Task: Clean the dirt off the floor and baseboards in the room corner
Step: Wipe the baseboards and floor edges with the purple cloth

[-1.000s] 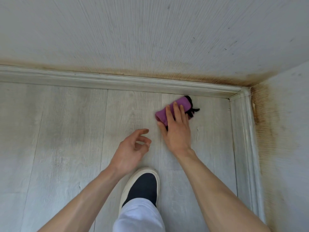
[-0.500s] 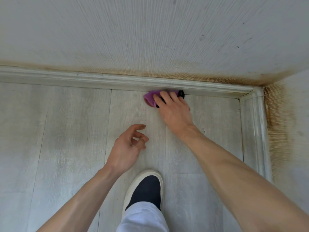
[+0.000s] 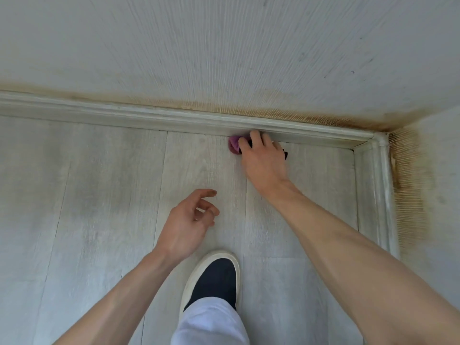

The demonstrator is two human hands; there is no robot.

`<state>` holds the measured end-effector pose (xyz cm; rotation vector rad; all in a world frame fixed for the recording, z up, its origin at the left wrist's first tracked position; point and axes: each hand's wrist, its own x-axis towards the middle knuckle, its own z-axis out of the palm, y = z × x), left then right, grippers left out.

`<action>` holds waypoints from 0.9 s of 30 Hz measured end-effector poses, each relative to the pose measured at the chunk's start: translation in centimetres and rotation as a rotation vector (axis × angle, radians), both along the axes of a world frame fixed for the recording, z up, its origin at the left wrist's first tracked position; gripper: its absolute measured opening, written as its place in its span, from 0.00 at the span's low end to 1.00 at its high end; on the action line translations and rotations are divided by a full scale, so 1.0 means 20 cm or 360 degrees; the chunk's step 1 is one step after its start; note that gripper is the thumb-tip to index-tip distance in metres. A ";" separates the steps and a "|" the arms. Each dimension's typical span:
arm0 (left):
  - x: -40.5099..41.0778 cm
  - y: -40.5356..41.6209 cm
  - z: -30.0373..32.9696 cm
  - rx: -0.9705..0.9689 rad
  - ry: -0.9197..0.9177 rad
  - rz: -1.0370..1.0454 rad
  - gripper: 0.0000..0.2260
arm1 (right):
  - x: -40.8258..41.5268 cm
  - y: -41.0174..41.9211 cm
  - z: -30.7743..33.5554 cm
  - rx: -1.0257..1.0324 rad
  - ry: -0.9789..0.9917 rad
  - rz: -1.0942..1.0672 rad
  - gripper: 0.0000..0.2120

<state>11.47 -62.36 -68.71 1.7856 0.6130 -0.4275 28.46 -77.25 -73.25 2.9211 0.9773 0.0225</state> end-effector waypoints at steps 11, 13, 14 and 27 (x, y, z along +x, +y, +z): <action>-0.03 0.00 0.02 -0.0027 -0.0004 -0.0001 0.16 | 0.02 -0.28 0.07 0.0065 0.0062 -0.0422 0.17; -0.03 -0.01 0.02 -0.0022 0.0001 -0.0035 0.16 | -0.06 -0.16 0.00 0.0225 0.0077 -0.0152 0.20; -0.03 -0.01 0.02 -0.0018 0.0004 -0.0036 0.16 | -0.11 -0.13 -0.04 0.0263 0.0093 -0.0034 0.22; -0.02 0.03 0.04 -0.0019 0.0026 0.0031 0.14 | 0.02 -0.75 -0.06 0.0472 0.0049 -0.0961 0.22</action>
